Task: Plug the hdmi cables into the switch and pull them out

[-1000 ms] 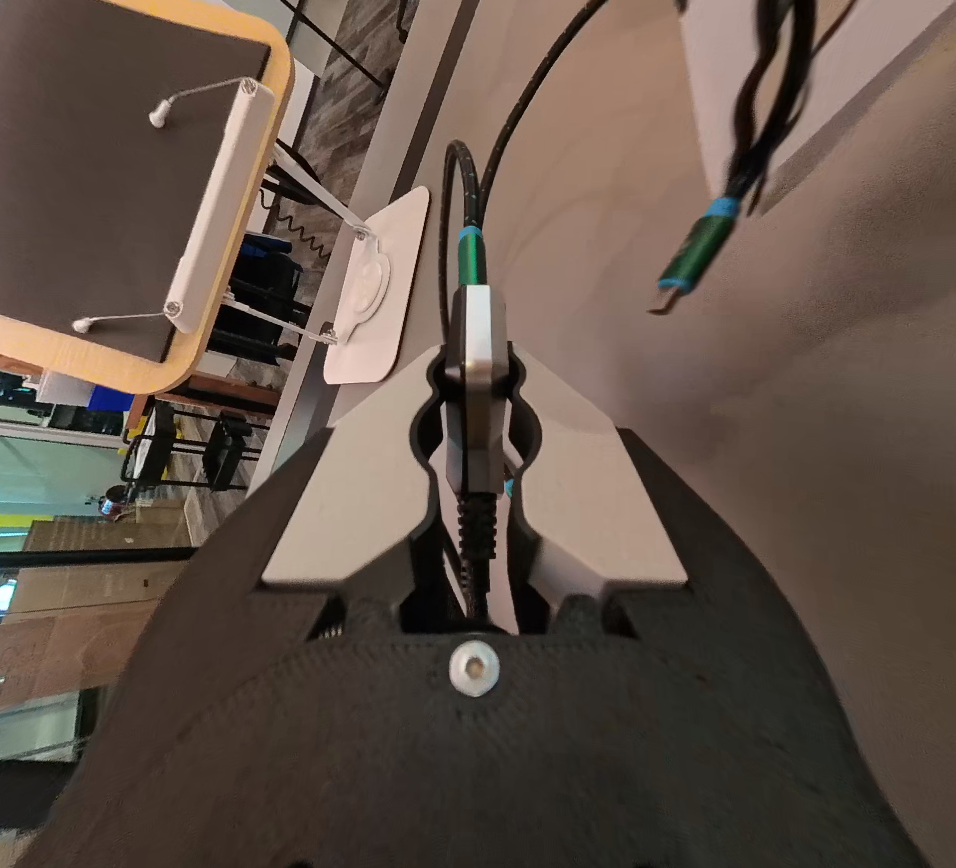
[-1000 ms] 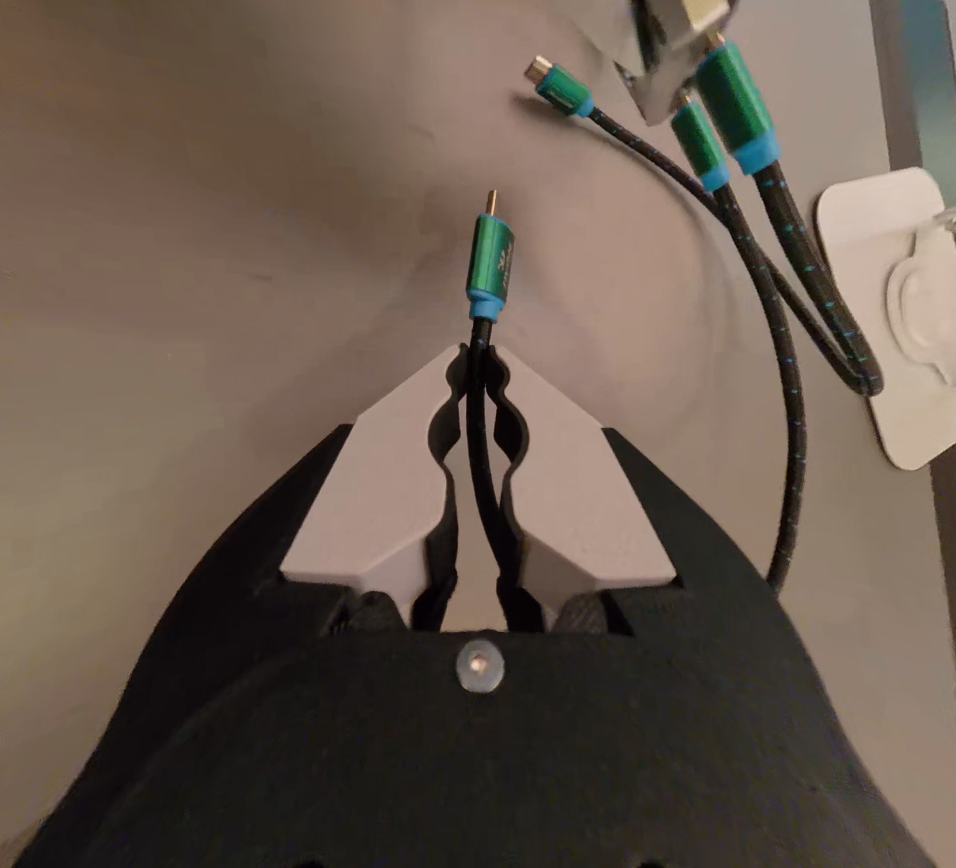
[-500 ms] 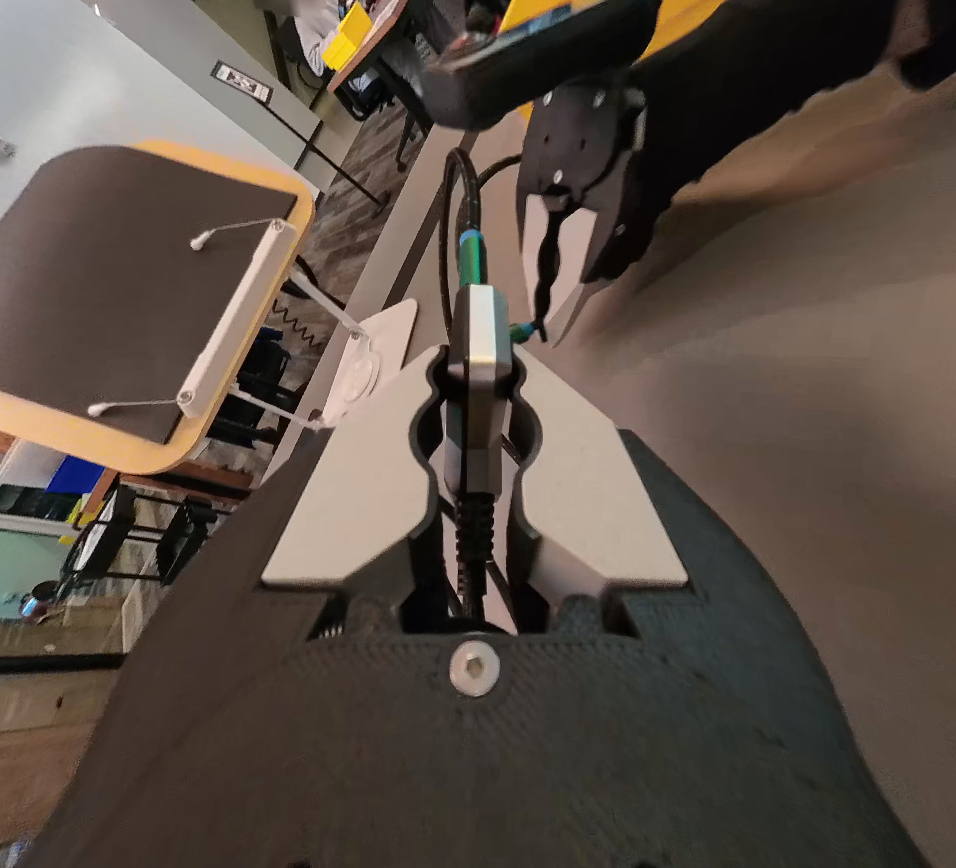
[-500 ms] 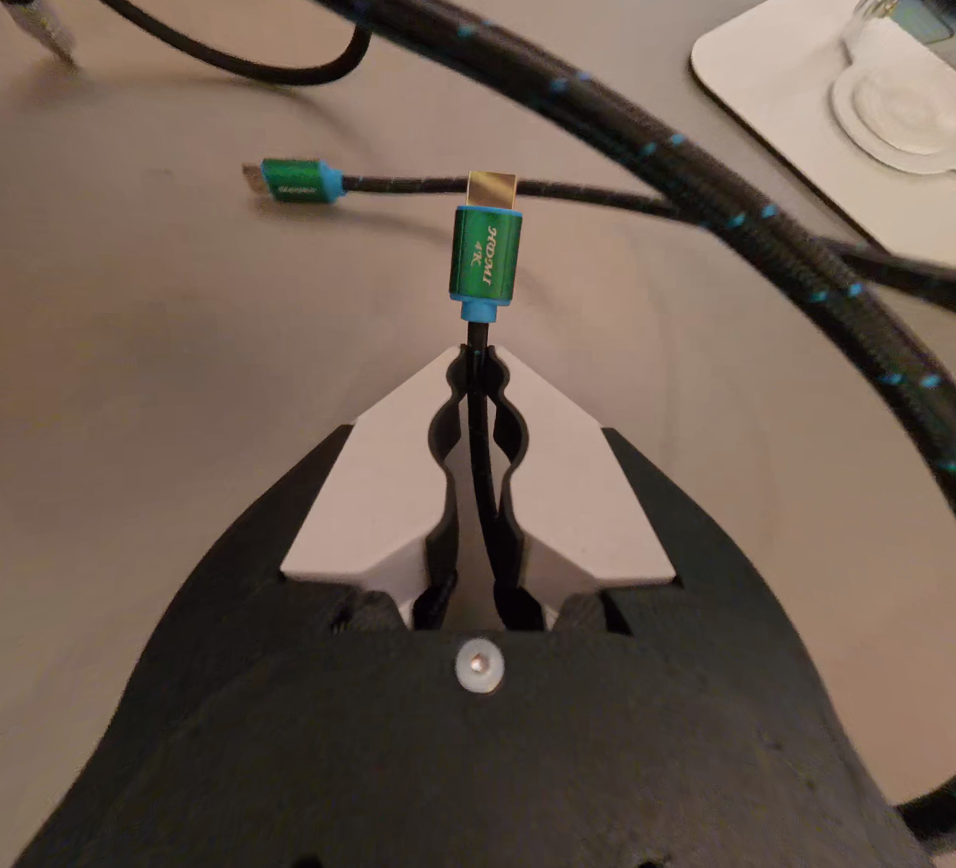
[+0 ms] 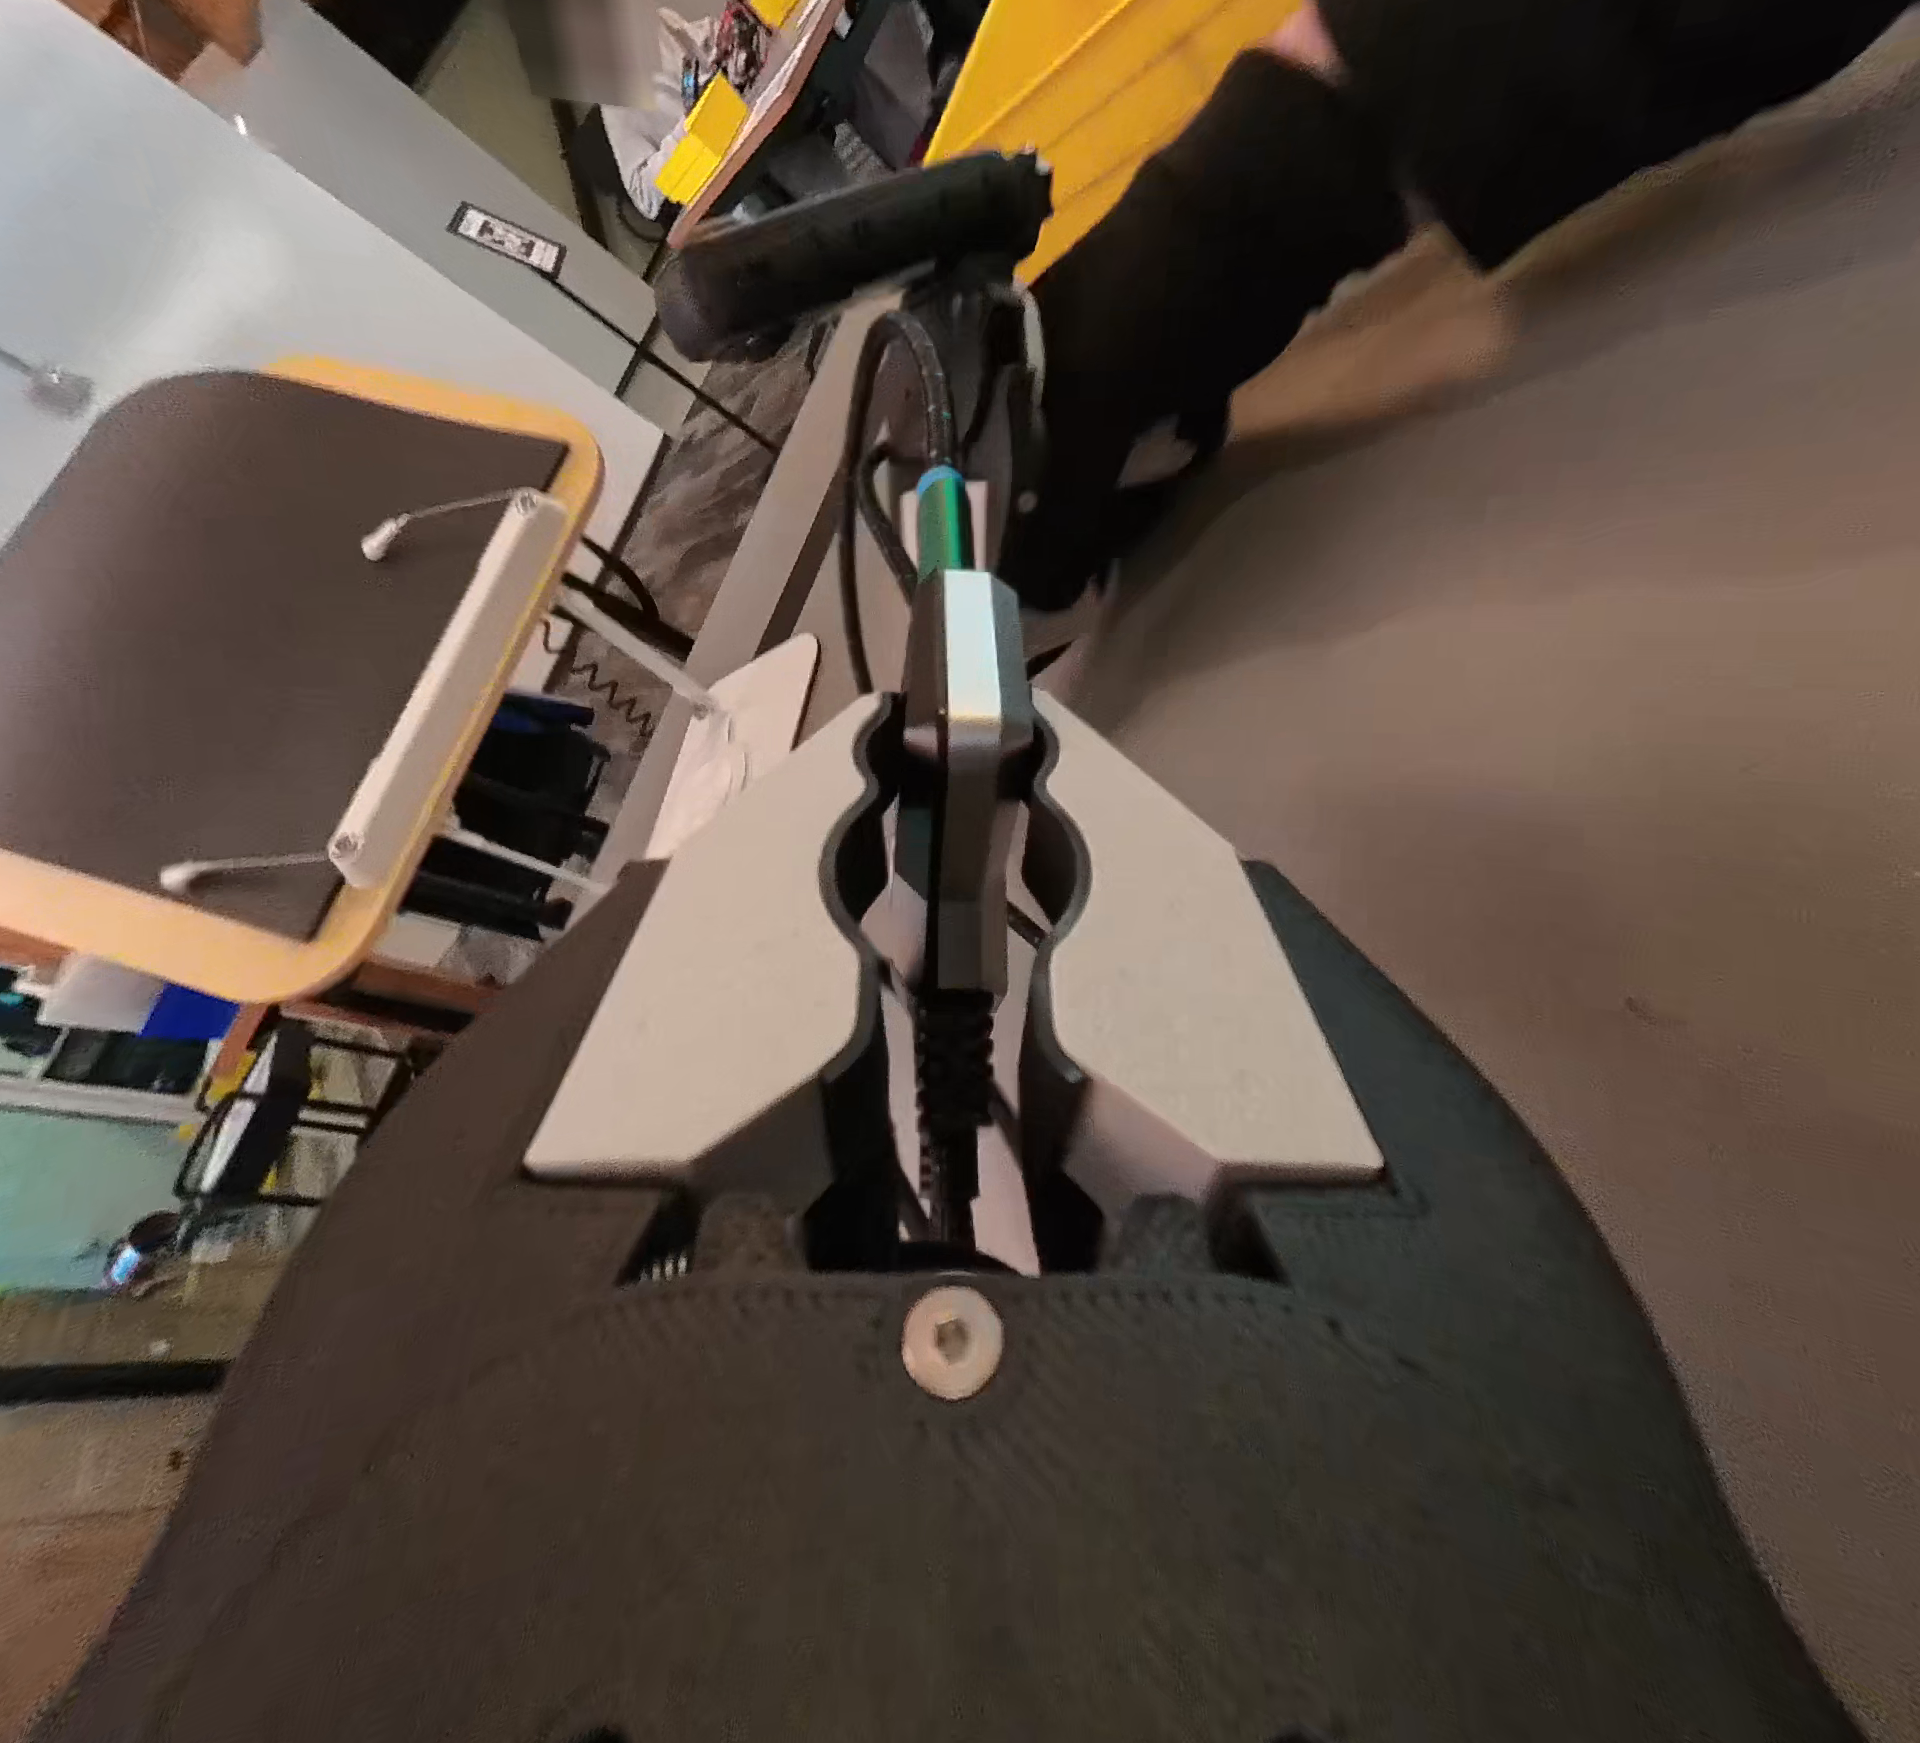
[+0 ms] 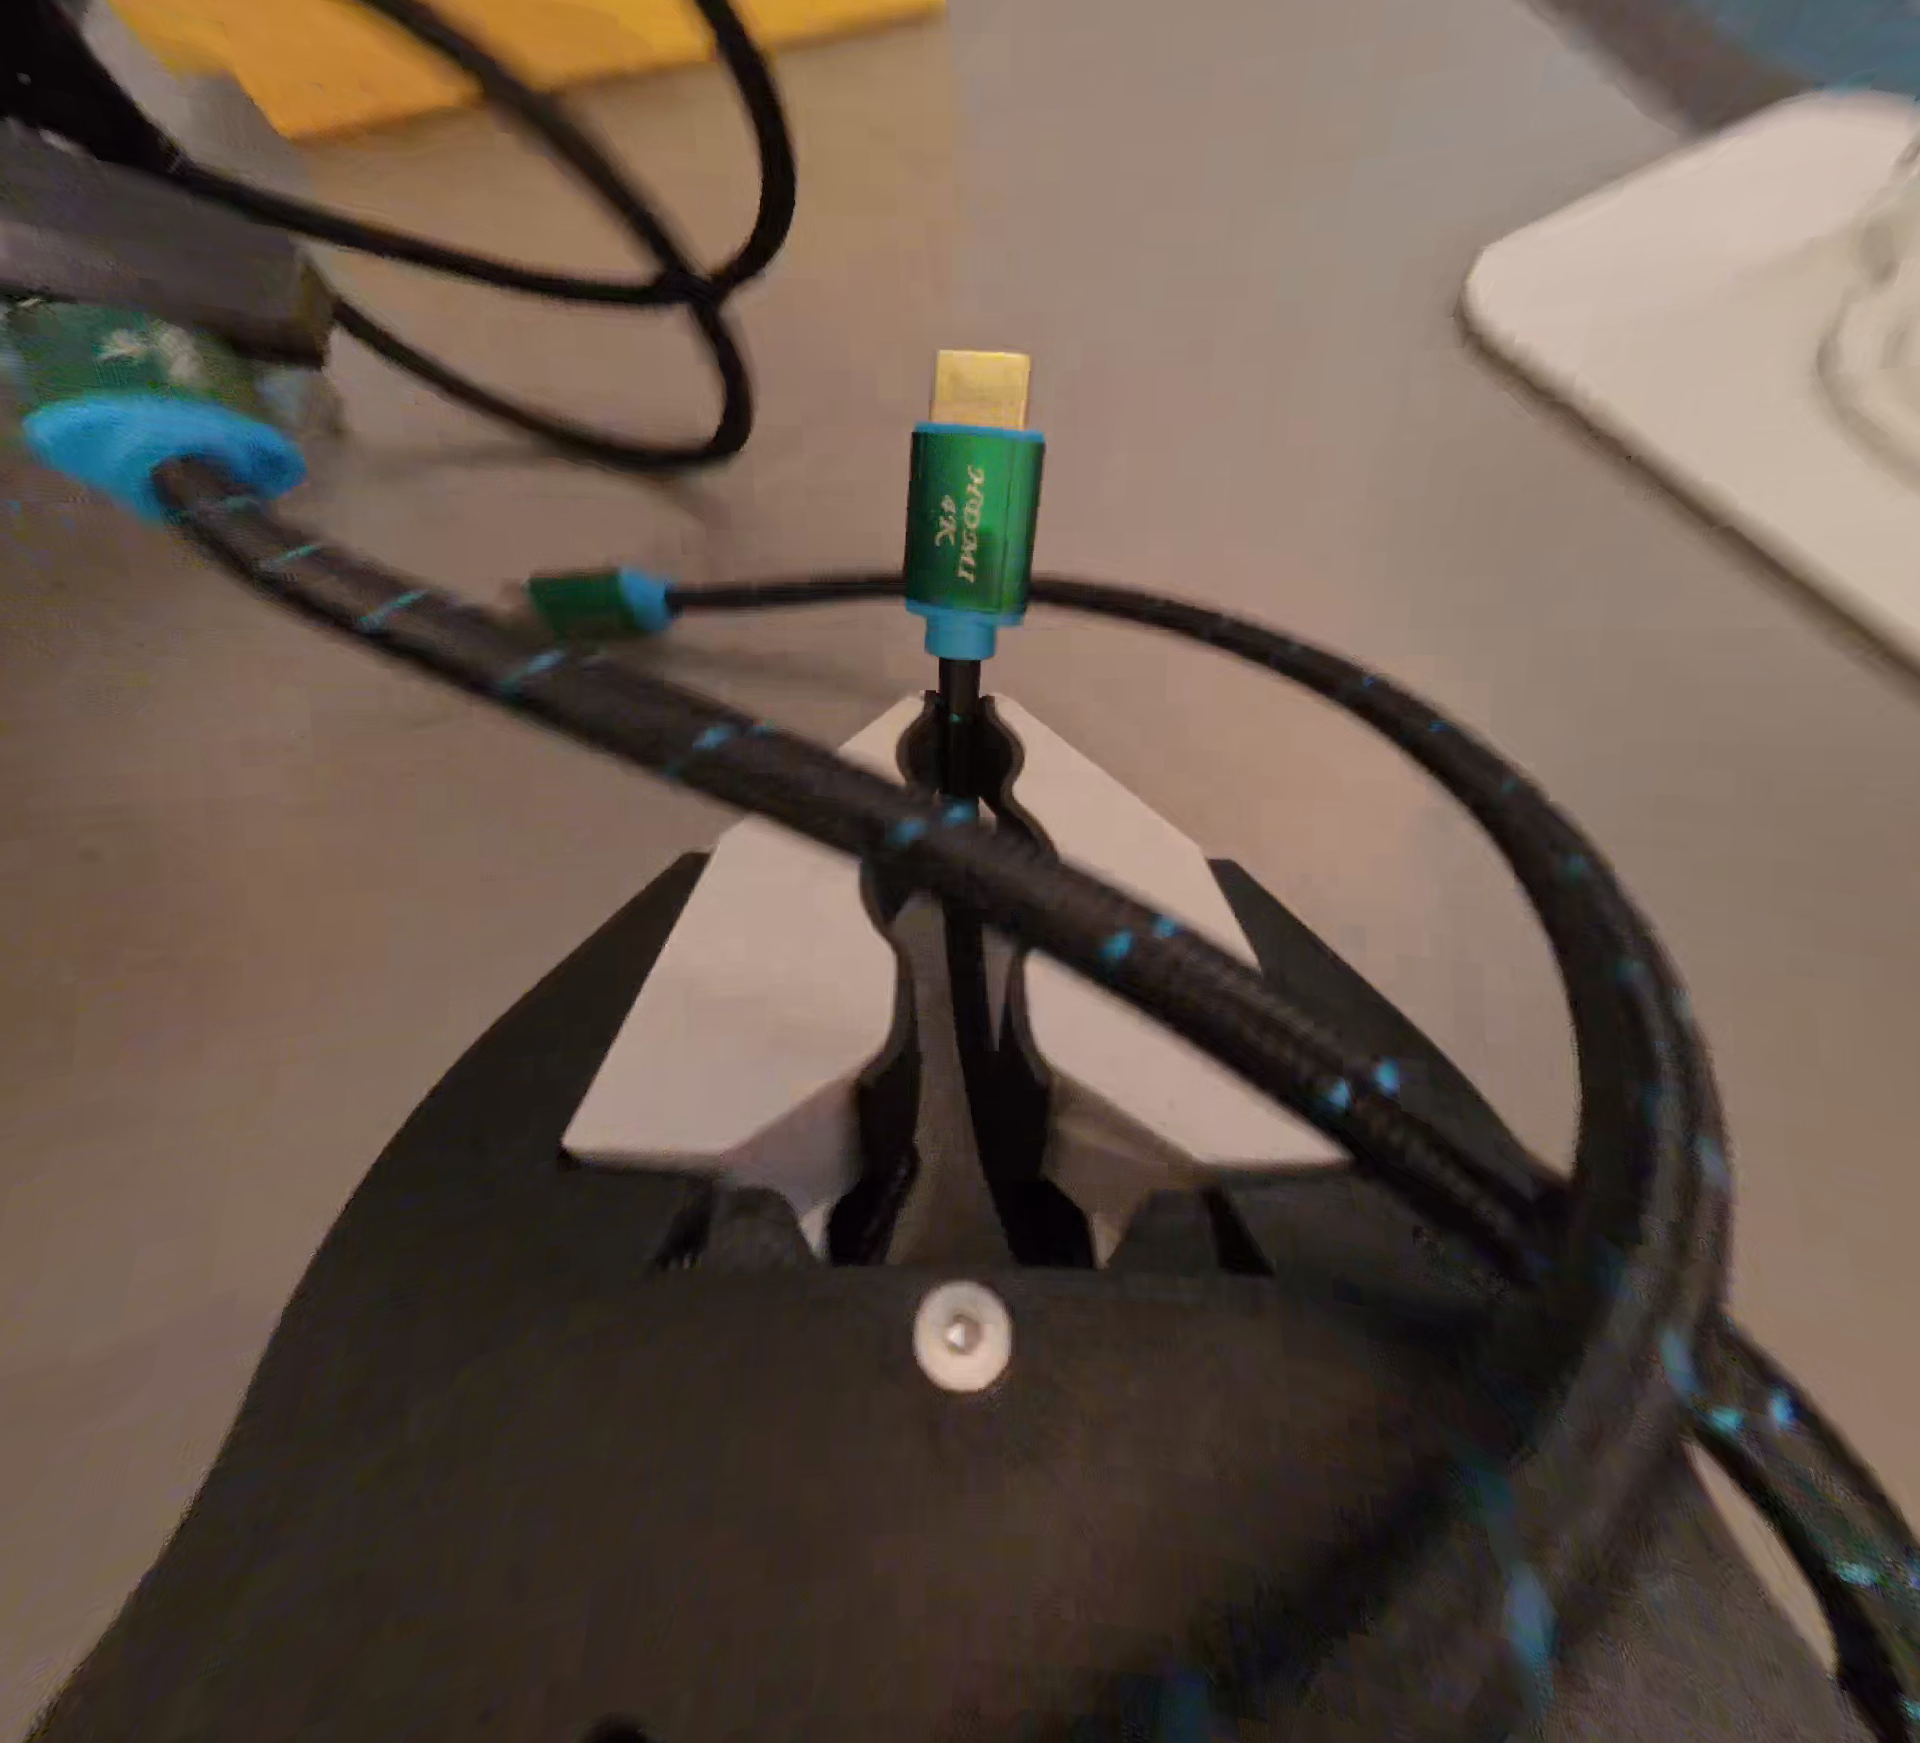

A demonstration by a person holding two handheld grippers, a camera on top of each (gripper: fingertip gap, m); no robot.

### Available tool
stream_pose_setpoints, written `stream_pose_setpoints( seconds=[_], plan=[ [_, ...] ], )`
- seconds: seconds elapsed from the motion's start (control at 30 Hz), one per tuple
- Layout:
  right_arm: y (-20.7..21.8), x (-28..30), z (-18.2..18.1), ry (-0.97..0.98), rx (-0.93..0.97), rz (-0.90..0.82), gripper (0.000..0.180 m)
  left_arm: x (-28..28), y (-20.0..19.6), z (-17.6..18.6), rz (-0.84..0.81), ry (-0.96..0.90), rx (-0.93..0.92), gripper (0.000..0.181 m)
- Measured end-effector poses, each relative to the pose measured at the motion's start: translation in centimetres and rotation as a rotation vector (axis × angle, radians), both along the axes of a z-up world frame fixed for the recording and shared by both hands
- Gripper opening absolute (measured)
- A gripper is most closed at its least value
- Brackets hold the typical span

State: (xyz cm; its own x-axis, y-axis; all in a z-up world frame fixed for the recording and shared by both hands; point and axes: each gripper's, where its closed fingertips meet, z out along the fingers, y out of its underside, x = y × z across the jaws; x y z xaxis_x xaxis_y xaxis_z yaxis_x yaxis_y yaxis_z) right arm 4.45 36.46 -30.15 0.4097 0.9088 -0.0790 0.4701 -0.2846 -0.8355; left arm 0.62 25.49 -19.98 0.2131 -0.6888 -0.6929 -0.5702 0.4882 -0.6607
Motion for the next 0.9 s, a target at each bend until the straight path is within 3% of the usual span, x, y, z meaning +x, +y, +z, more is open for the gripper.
stream_pose_setpoints(
  seconds=[0.07,0.27,0.5,0.6,0.73,0.8,0.9],
  plan=[
    [-1.4,0.6,-0.8,-0.042,-0.074,-0.011,0.004,-0.6,1.2,-0.8,0.043,0.0,-0.012,0.018],
    [-7.8,-0.3,2.4,0.161,-0.151,0.177,0.024,-0.7,2.2,-2.1,0.054,0.033,0.04,0.018],
    [-10.0,-1.6,7.9,0.535,-0.278,0.271,0.045,-0.8,1.7,-2.4,0.048,0.041,0.079,0.018],
    [-8.9,-1.4,6.4,0.413,-0.218,0.202,0.071,-0.7,1.6,-3.1,0.05,0.067,0.086,0.019],
    [-7.3,1.5,3.6,0.045,-0.08,0.068,0.066,-0.8,2.1,-3.0,0.066,0.048,0.059,0.018],
    [-8.2,2.6,3.7,-0.101,0.011,0.109,0.057,-0.8,2.3,-2.9,0.059,0.023,0.023,0.018],
    [-10.3,1.3,7.0,0.069,-0.031,0.198,0.051,-0.5,2.1,-2.8,0.05,0.01,0.023,0.018]
  ],
)
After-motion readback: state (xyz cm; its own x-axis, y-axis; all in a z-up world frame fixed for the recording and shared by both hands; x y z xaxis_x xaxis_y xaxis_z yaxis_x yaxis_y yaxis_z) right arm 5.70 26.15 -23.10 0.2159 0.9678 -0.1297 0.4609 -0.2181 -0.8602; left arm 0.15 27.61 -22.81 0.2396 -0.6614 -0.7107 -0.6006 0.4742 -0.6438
